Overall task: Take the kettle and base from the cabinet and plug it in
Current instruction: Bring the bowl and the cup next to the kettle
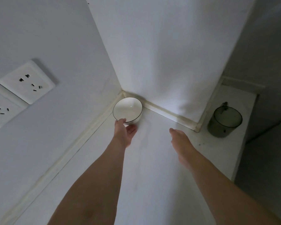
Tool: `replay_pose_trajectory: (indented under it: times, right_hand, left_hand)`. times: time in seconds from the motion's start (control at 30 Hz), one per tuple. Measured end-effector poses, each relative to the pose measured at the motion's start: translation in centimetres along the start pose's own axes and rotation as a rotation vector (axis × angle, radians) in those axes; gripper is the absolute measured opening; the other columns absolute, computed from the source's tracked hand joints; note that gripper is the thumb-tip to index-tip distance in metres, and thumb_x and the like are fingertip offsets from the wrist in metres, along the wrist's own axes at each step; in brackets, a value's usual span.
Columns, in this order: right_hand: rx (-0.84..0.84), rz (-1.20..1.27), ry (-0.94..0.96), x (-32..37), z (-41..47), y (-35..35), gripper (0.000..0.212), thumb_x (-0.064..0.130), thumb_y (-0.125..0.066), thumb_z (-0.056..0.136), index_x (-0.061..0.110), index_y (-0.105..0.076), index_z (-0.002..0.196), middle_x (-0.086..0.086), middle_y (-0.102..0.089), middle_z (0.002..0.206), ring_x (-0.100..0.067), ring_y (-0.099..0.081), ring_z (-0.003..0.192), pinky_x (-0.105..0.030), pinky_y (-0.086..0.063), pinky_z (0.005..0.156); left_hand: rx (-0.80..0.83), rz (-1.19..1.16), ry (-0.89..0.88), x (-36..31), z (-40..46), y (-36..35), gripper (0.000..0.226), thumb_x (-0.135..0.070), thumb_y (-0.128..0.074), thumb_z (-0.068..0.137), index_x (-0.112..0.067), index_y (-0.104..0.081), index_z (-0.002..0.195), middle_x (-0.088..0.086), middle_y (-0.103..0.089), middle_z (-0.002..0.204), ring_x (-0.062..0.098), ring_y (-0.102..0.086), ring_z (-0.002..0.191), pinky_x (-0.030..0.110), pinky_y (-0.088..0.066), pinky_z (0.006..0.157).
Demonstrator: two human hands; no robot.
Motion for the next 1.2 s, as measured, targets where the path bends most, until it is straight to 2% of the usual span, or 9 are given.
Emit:
replay_pose_trajectory:
  times: [0.17,0.27,0.37,0.57,0.7,0.8,0.93,1.1,1.2]
  right_hand:
    - [0.0,0.031,0.012,-0.2,-0.6,1.7,0.032,0.033,-0.043,0.1,0.014,-0.049,0.125,-0.001,-0.05,0.102,-0.02,-0.047,0.095,-0.031,-0.034,0.081]
    - [-0.059,0.075,0.048,-0.1,-1.5,4.2,0.016,0.029,-0.048,0.097,0.016,-0.051,0.104,0.0,-0.043,0.085,-0.018,-0.043,0.08,-0.029,-0.033,0.065]
    - [-0.215,0.135,0.103,0.5,-2.7,8.0,0.03,0.024,-0.056,0.09,0.006,-0.055,0.114,-0.003,-0.052,0.084,-0.016,-0.048,0.069,-0.027,-0.039,0.064]
    - [-0.508,0.098,0.125,0.3,-5.3,15.9,0.051,0.022,-0.062,0.08,0.013,-0.046,0.128,-0.009,-0.052,0.125,-0.025,-0.059,0.102,-0.041,-0.053,0.083]
    - [-0.669,-0.1,0.296,3.1,-6.1,18.9,0.067,0.02,-0.068,0.078,0.012,-0.039,0.138,-0.012,-0.04,0.14,-0.034,-0.051,0.12,-0.05,-0.047,0.098]
    - [-0.677,-0.119,0.397,5.6,-5.1,19.9,0.063,0.018,-0.062,0.08,0.011,-0.04,0.138,-0.011,-0.039,0.143,-0.031,-0.045,0.128,-0.047,-0.042,0.105]
    - [-0.631,-0.205,0.274,8.1,-1.8,20.9,0.047,0.028,-0.048,0.09,0.011,-0.05,0.133,-0.011,-0.049,0.139,-0.032,-0.051,0.123,-0.047,-0.043,0.103]
    - [-0.489,-0.427,0.129,11.4,2.6,21.2,0.034,0.038,-0.045,0.086,0.009,-0.059,0.098,-0.015,-0.063,0.117,-0.036,-0.059,0.107,-0.044,-0.047,0.097]
    - [-0.48,-0.57,0.11,12.9,4.7,21.3,0.028,0.035,-0.05,0.081,0.013,-0.062,0.093,-0.011,-0.064,0.111,-0.034,-0.06,0.105,-0.043,-0.047,0.097]
  left_hand:
    - [-0.045,0.155,-0.056,-0.4,-1.1,0.9,0.024,-0.016,-0.043,0.083,-0.017,-0.05,0.106,0.023,-0.064,0.108,0.033,-0.071,0.079,0.041,-0.058,0.08]
    - [-0.017,0.209,-0.068,0.4,-3.8,1.5,0.034,-0.016,-0.043,0.077,-0.019,-0.054,0.109,0.021,-0.066,0.108,0.032,-0.075,0.077,0.04,-0.06,0.075]
    - [0.026,0.291,-0.065,2.0,-7.2,1.8,0.042,-0.017,-0.044,0.074,-0.021,-0.056,0.113,0.02,-0.067,0.105,0.032,-0.075,0.08,0.038,-0.06,0.068]
    - [0.166,0.513,-0.021,6.7,-14.2,-0.6,0.039,-0.019,-0.045,0.074,-0.024,-0.059,0.111,0.021,-0.067,0.102,0.033,-0.075,0.081,0.04,-0.061,0.071]
    - [0.242,0.597,-0.007,8.3,-16.6,-2.4,0.039,-0.018,-0.043,0.077,-0.026,-0.059,0.112,0.02,-0.067,0.101,0.033,-0.075,0.081,0.039,-0.06,0.073]
    - [0.271,0.633,0.001,8.8,-17.4,-3.7,0.042,-0.018,-0.043,0.078,-0.025,-0.059,0.117,0.023,-0.067,0.105,0.033,-0.075,0.081,0.039,-0.06,0.075]
    - [0.298,0.694,0.018,8.6,-17.4,-5.0,0.041,-0.015,-0.041,0.081,-0.026,-0.059,0.115,0.027,-0.066,0.109,0.033,-0.075,0.082,0.04,-0.06,0.077]
    - [0.343,0.763,0.037,7.9,-15.9,-6.1,0.039,-0.014,-0.042,0.079,-0.026,-0.061,0.111,0.028,-0.067,0.108,0.033,-0.075,0.082,0.04,-0.059,0.077]
    - [0.367,0.808,0.053,8.2,-14.5,-6.5,0.041,-0.013,-0.041,0.079,-0.027,-0.061,0.113,0.027,-0.068,0.105,0.033,-0.075,0.082,0.039,-0.059,0.076]
Point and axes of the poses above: each hand's wrist, its own z-axis towards the middle knuckle, its own y-axis out of the back of the hand, x = y × z, the point moved 9 cm from there along z, towards the middle knuckle
